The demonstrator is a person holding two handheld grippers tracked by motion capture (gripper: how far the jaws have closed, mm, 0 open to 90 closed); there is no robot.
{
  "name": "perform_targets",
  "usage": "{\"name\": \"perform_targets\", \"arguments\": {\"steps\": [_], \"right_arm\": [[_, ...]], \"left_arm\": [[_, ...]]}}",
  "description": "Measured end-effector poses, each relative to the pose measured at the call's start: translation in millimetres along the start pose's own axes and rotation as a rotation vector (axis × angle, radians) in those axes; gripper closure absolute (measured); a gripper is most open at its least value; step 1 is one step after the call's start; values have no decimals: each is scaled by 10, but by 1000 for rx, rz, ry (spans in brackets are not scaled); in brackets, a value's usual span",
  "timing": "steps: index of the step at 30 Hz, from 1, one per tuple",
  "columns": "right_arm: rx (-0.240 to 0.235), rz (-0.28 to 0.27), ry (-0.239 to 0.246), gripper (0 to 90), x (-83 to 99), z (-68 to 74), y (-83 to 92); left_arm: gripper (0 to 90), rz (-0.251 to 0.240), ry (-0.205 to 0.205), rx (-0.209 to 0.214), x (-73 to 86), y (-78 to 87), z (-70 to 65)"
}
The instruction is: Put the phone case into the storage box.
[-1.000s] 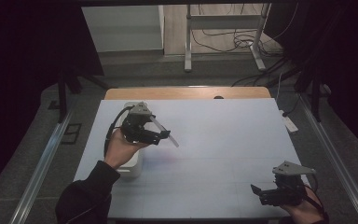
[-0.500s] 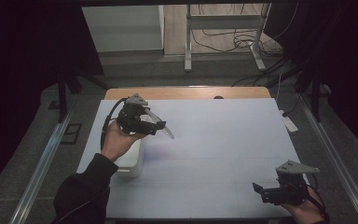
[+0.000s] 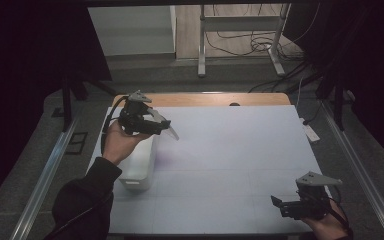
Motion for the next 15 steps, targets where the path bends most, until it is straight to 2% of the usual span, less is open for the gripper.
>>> {"name": "perform_targets", "arguments": {"steps": [15], "right_arm": [[0,6,10,1,-2,10,-3]], "left_arm": [[170,17,50,-82,-4,141,289]]}}
Point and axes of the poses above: each handheld gripper's, and its own axes: y roughly backward along the jaws, x roughly out of its underside, z roughly to its left, the point moved 1 cm from there along -y, roughly forward along the jaws, and after that the axes turned 2 degrees about -z, right-handed, at the moved point
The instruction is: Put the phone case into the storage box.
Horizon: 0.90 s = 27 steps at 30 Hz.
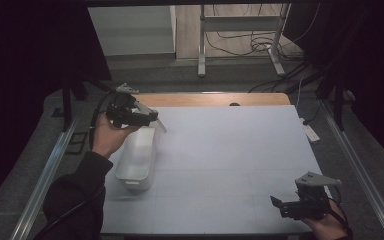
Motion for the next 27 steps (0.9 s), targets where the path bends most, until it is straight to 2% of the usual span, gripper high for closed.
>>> {"name": "perform_targets", "arguments": {"steps": [9,18,27], "right_arm": [[-3,4,6,3,-1,10,-4],[-9,10,17,7,-1,17,-8],[-12,11,22,8,-1,20,-11]], "left_arm": [[170,16,40,-51,32,23,180],[170,22,72,-72,61,-8,298],[170,48,80,-90,54,-116,386]]}}
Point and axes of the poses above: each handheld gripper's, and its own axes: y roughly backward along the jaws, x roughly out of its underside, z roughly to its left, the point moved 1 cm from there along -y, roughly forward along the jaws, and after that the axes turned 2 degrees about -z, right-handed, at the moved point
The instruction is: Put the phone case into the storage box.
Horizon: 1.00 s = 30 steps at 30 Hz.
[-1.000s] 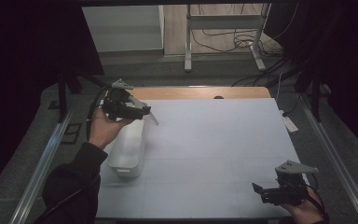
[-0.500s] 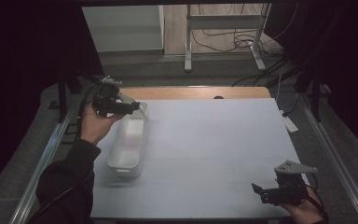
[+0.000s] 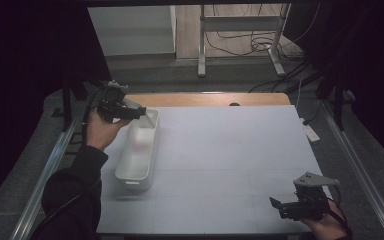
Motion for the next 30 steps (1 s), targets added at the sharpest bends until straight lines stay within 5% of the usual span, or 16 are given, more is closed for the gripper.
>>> {"name": "perform_targets", "arguments": {"steps": [30], "right_arm": [[-15,6,13,12,2,9,-2]], "left_arm": [[169,88,65,-50,-18,-511,178]]}}
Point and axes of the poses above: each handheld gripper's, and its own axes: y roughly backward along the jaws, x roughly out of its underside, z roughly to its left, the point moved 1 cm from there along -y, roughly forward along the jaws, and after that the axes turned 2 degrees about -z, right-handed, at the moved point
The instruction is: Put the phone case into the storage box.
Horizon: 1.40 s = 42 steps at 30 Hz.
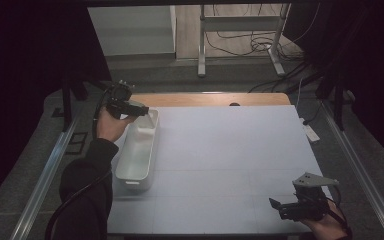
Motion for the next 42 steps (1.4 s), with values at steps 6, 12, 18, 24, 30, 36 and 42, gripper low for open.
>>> {"name": "perform_targets", "arguments": {"steps": [6,12,18,24,30,36,42], "right_arm": [[-2,1,3,12,0,2,-2],[-4,1,4,13,0,3,-1],[-7,0,5,14,3,6,0],[-7,1,8,15,3,9,-2],[-9,1,9,15,3,9,-2],[-11,2,12,16,3,11,-2],[-12,3,14,17,3,12,0]], "left_arm": [[169,10,8,-7,-1,-88,7],[169,24,17,-9,-10,-183,-8],[169,41,11,-23,-1,-266,-27],[168,50,17,-27,11,-331,-28],[167,58,17,-28,19,-385,-37],[166,49,11,-39,-2,-417,-54],[163,28,7,-49,-18,-452,-65]]}}
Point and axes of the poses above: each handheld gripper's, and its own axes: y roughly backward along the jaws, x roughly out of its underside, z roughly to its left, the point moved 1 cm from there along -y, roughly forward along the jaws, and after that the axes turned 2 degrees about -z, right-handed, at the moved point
